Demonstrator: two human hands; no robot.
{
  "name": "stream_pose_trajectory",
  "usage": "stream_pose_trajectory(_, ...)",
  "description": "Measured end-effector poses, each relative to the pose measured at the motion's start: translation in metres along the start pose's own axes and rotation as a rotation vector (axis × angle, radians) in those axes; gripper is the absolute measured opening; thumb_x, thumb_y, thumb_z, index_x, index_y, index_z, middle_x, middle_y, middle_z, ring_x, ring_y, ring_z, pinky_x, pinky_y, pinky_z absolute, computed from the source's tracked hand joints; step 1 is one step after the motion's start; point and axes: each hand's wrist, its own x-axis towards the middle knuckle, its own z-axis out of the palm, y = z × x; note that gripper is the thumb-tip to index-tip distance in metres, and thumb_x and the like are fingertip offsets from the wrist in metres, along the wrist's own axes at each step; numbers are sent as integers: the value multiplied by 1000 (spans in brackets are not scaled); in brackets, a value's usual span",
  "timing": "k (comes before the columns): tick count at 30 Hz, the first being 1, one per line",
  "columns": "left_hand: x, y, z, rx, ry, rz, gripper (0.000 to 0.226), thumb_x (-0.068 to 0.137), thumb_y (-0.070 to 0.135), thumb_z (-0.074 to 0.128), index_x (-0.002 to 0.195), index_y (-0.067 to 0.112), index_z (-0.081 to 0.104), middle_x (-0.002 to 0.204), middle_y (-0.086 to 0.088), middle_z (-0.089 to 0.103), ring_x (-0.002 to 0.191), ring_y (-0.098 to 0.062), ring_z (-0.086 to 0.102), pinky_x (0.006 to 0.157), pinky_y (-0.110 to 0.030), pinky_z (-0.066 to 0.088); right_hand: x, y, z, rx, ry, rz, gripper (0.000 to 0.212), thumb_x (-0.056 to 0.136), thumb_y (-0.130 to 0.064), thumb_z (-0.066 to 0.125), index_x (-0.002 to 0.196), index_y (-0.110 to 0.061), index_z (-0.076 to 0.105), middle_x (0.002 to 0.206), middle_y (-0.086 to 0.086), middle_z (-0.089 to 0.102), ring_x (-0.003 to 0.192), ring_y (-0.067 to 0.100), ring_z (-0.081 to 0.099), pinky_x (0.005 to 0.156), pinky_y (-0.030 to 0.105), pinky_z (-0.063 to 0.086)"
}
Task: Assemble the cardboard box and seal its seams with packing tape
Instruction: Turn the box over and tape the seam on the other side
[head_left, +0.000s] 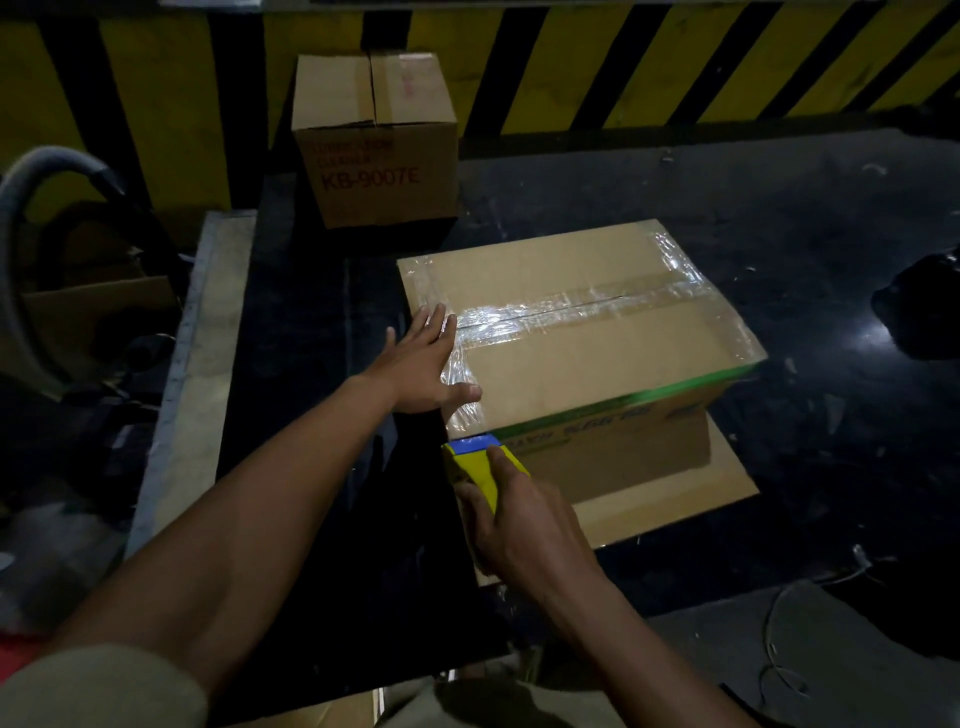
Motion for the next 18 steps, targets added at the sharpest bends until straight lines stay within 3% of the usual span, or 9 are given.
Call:
stream_pose_trajectory(5,-8,8,-3,-13,18,-25,116,79,79,52,159,17,-6,165,-5,-21,152,-22,-19,119,-61,-2,3,-8,-9,36,-96,62,55,98,-47,45,143,-16,42,121,22,62,108,41,57,69,36,33)
stream_pose_trajectory(7,-12,11,-5,1,23,-28,114,80,79,50,159,17,-5,165,-5,-19,152,-23,-16,119,-60,-1,3,-2,-6,121,-256,130,27,97,-37,53,108,-16,63,111,23,66,96,34,62,62,32,37)
stream_pose_trajectory(8,-14,12,-5,8,22,-30,113,81,79,49,159,17,-5,166,-5,-19,152,-23,-16,119,-59,-1,-1,3,1,135,-333,145,19,95,-33,56,90,-16,63,104,22,67,90,30,63,58,29,39)
stream_pose_trajectory(9,-13,13,-4,17,19,-31,112,82,78,48,159,17,-5,165,-4,-19,152,-23,-16,119,-59,-1,-4,11,10,134,-359,148,21,94,-34,57,86,-16,62,100,21,67,89,29,64,58,28,42)
stream_pose_trajectory(11,-11,13,-3,20,0,-43,110,84,77,47,159,18,-8,165,-4,-22,152,-23,-18,119,-60,-1,-4,25,24,112,-310,132,37,90,-49,53,108,-18,62,105,17,70,99,37,64,71,33,47)
stream_pose_trajectory(13,-11,13,-3,32,-19,-50,109,85,76,46,158,19,-10,164,-3,-23,151,-22,-19,119,-60,-1,4,31,21,131,-270,70,48,87,-59,48,117,-23,60,106,13,71,104,37,64,76,36,51)
stream_pose_trajectory(18,-13,19,-8,85,-35,-68,106,86,73,46,159,19,-9,165,-5,-21,152,-24,-17,120,-59,1,10,50,-39,176,-83,-12,56,92,-52,54,142,-28,48,125,8,68,118,29,60,87,32,47)
